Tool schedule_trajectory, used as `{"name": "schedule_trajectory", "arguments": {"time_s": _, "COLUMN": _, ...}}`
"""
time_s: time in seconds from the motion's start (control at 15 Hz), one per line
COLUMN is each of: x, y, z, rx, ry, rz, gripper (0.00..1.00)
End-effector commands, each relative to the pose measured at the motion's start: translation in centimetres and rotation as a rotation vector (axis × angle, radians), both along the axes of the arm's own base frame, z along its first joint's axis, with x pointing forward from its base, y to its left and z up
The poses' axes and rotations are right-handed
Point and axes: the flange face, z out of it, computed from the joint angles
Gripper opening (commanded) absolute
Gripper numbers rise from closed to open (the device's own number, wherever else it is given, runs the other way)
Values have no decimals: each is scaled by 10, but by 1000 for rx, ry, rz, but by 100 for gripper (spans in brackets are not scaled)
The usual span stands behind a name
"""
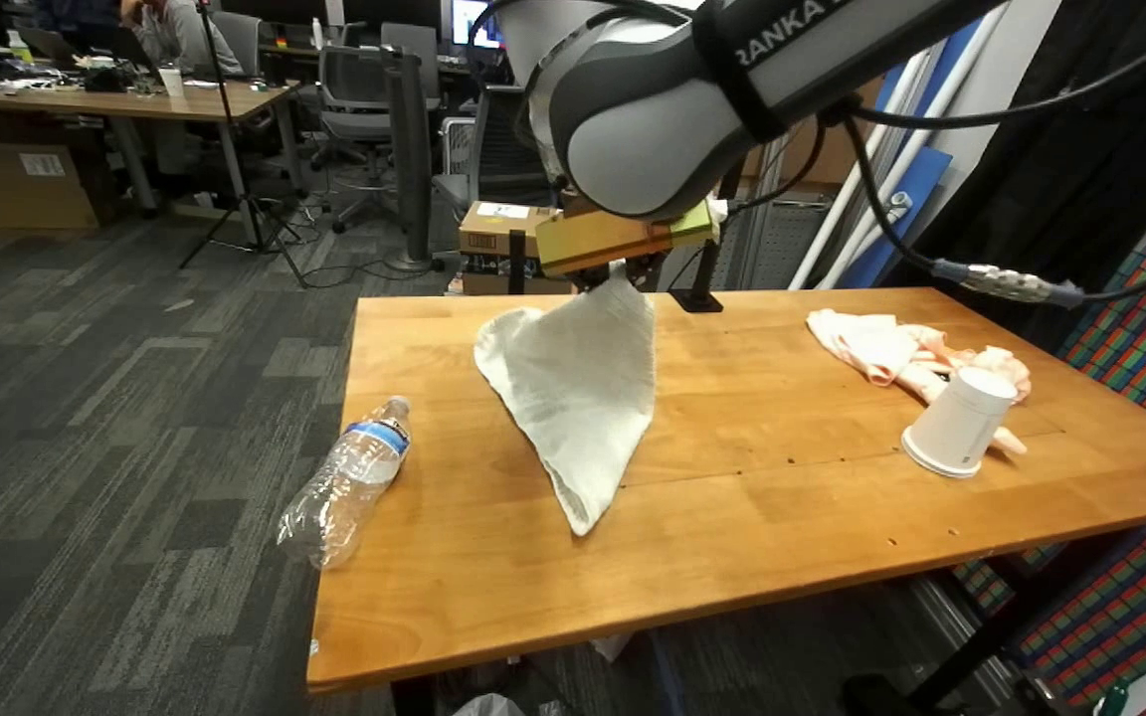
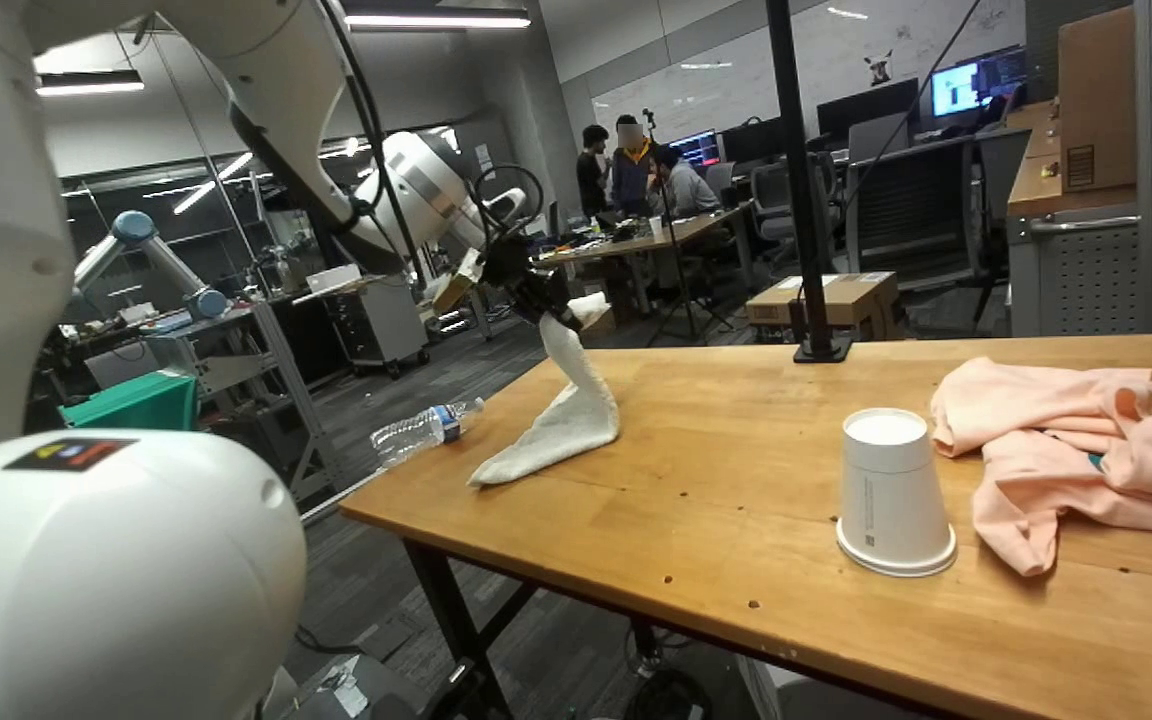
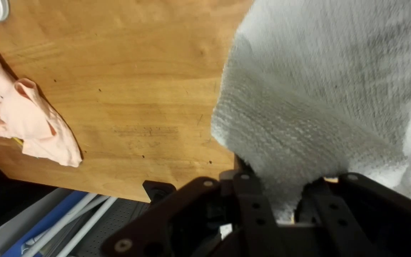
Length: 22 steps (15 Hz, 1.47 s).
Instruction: Fold the cloth
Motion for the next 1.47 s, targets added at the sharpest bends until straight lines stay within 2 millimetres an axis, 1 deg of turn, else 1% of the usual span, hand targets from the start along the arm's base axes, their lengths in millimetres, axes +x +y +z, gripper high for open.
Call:
{"name": "schedule_trajectory", "arguments": {"time_s": 0.0, "x": -60, "y": 3, "z": 1, "rx": -3, "ry": 27, "rz": -12, "gripper": 3}}
{"name": "schedule_trajectory", "arguments": {"time_s": 0.07, "x": -72, "y": 6, "z": -1, "rx": -6, "ry": 49, "rz": -10, "gripper": 10}}
{"name": "schedule_trajectory", "arguments": {"time_s": 0.13, "x": -82, "y": 8, "z": -5, "rx": -7, "ry": 58, "rz": 0, "gripper": 36}}
{"name": "schedule_trajectory", "arguments": {"time_s": 0.2, "x": -90, "y": 9, "z": -8, "rx": -7, "ry": 68, "rz": 0, "gripper": 37}}
{"name": "schedule_trajectory", "arguments": {"time_s": 0.27, "x": -96, "y": 10, "z": -11, "rx": -7, "ry": 82, "rz": 2, "gripper": 42}}
{"name": "schedule_trajectory", "arguments": {"time_s": 0.47, "x": -108, "y": 10, "z": -19, "rx": -13, "ry": 124, "rz": -5, "gripper": 67}}
{"name": "schedule_trajectory", "arguments": {"time_s": 0.53, "x": -110, "y": 8, "z": -21, "rx": -12, "ry": 137, "rz": -11, "gripper": 73}}
{"name": "schedule_trajectory", "arguments": {"time_s": 0.6, "x": -112, "y": 6, "z": -22, "rx": -3, "ry": 144, "rz": -20, "gripper": 82}}
{"name": "schedule_trajectory", "arguments": {"time_s": 0.73, "x": -114, "y": -1, "z": -19, "rx": 63, "ry": 167, "rz": -41, "gripper": 96}}
{"name": "schedule_trajectory", "arguments": {"time_s": 0.8, "x": -115, "y": -6, "z": -16, "rx": 106, "ry": 178, "rz": -63, "gripper": 100}}
{"name": "schedule_trajectory", "arguments": {"time_s": 0.87, "x": -118, "y": -14, "z": -9, "rx": 162, "ry": 185, "rz": -85, "gripper": 100}}
{"name": "schedule_trajectory", "arguments": {"time_s": 0.93, "x": -108, "y": 2, "z": -29, "rx": 83, "ry": 192, "rz": -78, "gripper": 94}}
{"name": "schedule_trajectory", "arguments": {"time_s": 1.0, "x": -108, "y": -3, "z": -25, "rx": 113, "ry": 198, "rz": -88, "gripper": 100}}
{"name": "schedule_trajectory", "arguments": {"time_s": 1.2, "x": -111, "y": -12, "z": -16, "rx": 133, "ry": 191, "rz": -100, "gripper": 100}}
{"name": "schedule_trajectory", "arguments": {"time_s": 1.4, "x": -114, "y": -11, "z": -17, "rx": 134, "ry": 191, "rz": -95, "gripper": 100}}
